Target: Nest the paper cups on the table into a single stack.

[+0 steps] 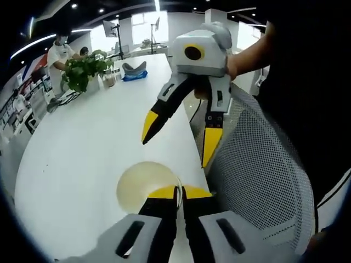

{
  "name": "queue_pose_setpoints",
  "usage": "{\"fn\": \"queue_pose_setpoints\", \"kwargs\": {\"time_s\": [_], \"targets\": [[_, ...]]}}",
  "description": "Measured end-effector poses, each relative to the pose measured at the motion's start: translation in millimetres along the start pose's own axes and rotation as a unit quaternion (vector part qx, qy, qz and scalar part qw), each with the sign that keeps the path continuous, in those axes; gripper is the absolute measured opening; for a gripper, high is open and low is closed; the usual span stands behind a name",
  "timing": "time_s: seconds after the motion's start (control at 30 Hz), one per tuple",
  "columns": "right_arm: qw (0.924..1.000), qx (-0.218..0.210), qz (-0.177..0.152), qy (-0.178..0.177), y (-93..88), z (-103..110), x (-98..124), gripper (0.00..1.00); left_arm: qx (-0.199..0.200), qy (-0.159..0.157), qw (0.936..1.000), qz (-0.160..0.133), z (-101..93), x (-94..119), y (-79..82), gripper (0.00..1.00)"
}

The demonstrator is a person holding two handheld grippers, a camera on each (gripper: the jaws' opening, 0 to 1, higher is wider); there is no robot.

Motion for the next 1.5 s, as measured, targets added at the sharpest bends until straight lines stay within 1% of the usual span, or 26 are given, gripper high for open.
{"fn": "queue_pose_setpoints", "kwargs": {"time_s": [0.1, 0.27, 0.7, 0.93, 1.2, 1.37, 1.5], "targets": [[1.0000, 0.000, 0.001, -0.001, -0.7, 1.0, 0.1, 0.54, 0.006, -0.010, 0.9999, -0.002, -1.4, -2.3, -0.4, 0.01], [1.0000, -0.002, 0.002, -0.003, -1.5, 1.7, 0.9, 0.54, 0.005, -0.019, 0.9998, 0.001, -1.7, -5.0, -1.9, 0.01], [1.0000, -0.003, 0.005, -0.005, -5.0, 0.5, 2.2, 0.54, 0.003, -0.036, 0.9993, 0.013, -1.7, -15.1, -9.7, 0.01], [0.9999, -0.005, 0.006, -0.007, -6.3, -0.6, 3.1, 0.54, 0.007, -0.044, 0.9989, 0.014, -1.4, -19.0, -12.8, 0.02], [0.9999, -0.005, 0.008, -0.008, -7.8, -1.6, 3.9, 0.54, 0.011, -0.047, 0.9988, 0.010, -0.7, -20.3, -12.4, 0.02], [0.9999, -0.004, 0.010, -0.008, -9.3, -2.6, 3.8, 0.54, 0.005, -0.041, 0.9990, 0.013, -1.1, -19.0, -13.1, 0.02], [0.9999, -0.003, 0.011, -0.006, -9.0, -2.2, 2.8, 0.54, 0.005, -0.032, 0.9995, 0.007, -2.4, -12.5, -8.2, 0.02]]}}
Point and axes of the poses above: the point that each gripper's makers call its tool centre point, and the gripper's own axes: x roughly backward along the fingers, z roughly to its left, y roughly out of its top, the point moved 1 cm from there along x, roughly backward along the fingers, and after that the axes turned 1 degree about y, right-handed, at the moved point
